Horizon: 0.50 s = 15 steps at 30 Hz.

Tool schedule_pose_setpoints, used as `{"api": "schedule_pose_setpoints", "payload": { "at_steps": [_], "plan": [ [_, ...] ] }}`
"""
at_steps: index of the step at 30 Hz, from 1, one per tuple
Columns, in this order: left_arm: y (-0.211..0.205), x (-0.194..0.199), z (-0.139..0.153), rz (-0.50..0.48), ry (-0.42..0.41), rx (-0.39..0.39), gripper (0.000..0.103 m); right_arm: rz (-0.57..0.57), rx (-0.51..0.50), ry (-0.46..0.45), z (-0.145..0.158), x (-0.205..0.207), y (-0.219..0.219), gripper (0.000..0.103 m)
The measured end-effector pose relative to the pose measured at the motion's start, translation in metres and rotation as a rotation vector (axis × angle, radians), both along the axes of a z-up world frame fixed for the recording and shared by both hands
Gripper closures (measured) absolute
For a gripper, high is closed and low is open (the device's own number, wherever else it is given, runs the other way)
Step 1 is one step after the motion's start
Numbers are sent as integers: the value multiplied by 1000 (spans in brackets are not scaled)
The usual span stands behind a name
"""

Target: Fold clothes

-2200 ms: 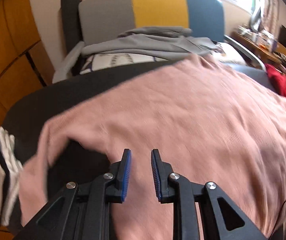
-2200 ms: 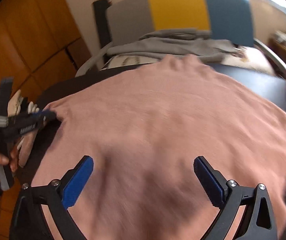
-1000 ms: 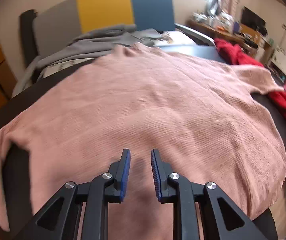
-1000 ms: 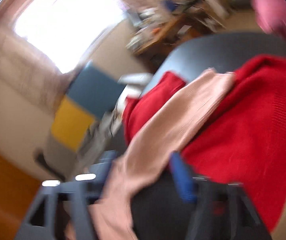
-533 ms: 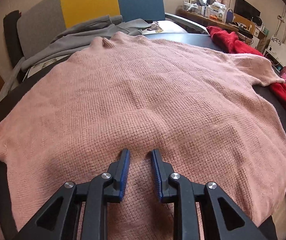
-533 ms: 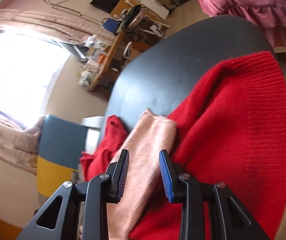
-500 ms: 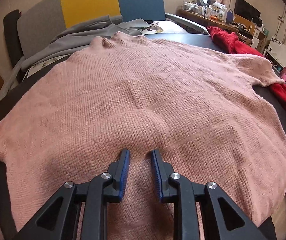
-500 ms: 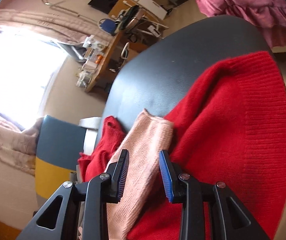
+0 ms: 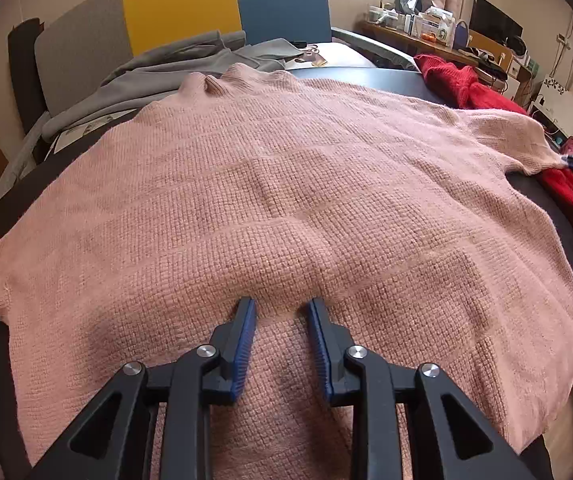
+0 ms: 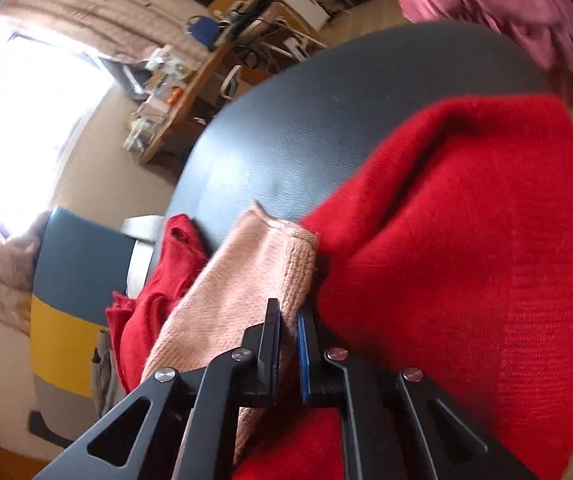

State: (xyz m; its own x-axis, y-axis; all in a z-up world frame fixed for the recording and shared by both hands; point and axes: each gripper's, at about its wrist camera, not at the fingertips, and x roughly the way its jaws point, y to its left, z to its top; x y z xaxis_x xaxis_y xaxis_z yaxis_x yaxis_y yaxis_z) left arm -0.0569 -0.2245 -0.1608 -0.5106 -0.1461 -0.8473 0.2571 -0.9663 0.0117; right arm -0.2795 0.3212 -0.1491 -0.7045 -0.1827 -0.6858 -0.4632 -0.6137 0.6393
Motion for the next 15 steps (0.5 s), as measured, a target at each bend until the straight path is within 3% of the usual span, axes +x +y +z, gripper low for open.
{"api": "schedule_pose_setpoints", "payload": {
  "at_steps": [3, 8, 9, 12, 15],
  "plan": [
    [-2, -1, 2, 3, -6, 18, 75, 56, 80, 57, 28, 2, -15, 96],
    [-19, -18, 23, 5, 40, 256, 75, 340, 133, 224, 81, 8, -90, 96],
    [-23, -27, 32, -11, 69, 343, 75, 408, 152, 238, 87, 10, -111, 96],
    [-23, -58, 43, -71, 75, 549, 75, 589, 205, 243, 82, 24, -177, 96],
    [-12, -94, 46, -128, 66, 690, 74, 690, 212, 205, 57, 34, -220, 96]
  ]
}}
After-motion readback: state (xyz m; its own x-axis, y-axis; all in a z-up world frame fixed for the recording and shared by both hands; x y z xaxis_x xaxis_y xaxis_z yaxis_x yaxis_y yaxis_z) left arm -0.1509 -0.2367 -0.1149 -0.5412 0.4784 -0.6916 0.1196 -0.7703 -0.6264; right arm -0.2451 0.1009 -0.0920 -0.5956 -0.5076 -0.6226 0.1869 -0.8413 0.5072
